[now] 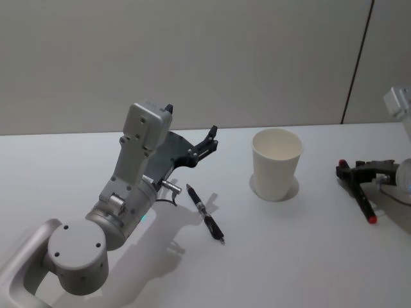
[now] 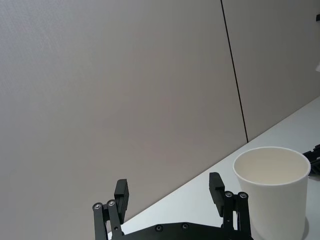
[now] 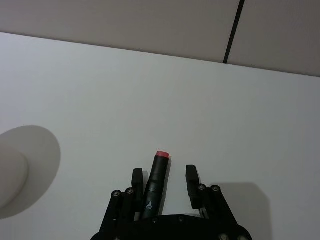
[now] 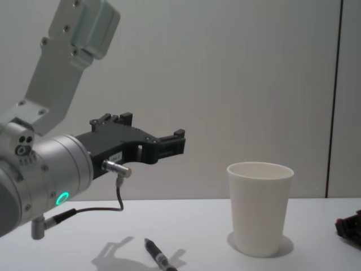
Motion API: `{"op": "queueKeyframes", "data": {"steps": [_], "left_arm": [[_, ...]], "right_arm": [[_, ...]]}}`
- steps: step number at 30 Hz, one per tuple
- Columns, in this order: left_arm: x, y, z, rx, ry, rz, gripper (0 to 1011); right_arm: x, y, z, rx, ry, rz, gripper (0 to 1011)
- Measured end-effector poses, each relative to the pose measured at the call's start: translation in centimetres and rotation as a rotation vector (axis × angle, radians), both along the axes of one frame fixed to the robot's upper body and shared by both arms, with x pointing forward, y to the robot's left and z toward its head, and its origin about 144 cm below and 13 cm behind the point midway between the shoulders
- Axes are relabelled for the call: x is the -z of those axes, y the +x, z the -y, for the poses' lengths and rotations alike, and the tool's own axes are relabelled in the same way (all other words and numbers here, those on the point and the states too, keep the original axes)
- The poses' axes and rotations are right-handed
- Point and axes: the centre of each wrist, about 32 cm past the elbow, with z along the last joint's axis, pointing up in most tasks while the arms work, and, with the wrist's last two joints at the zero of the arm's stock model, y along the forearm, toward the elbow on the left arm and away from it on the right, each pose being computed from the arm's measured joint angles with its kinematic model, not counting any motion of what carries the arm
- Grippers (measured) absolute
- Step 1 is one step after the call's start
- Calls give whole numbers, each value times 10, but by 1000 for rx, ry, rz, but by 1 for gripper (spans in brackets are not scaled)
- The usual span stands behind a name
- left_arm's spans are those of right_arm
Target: Place the pen into the pen holder.
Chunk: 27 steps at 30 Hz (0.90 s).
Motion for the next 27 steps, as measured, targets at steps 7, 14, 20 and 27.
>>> {"op": "queueKeyframes", "data": {"steps": [7, 14, 20, 27], "left_arm": [[0, 0, 0, 0, 0, 0, 1001], [0, 0, 0, 0, 0, 0, 1001], [0, 0, 0, 0, 0, 0, 1001], [0, 0, 0, 0, 0, 0, 1001]], "right_arm": [[0, 0, 0, 0, 0, -1, 482], [1, 0, 0, -1, 0, -2, 433], [1, 0, 0, -2, 0, -2, 394], [1, 0, 0, -2, 0, -2, 342]]}}
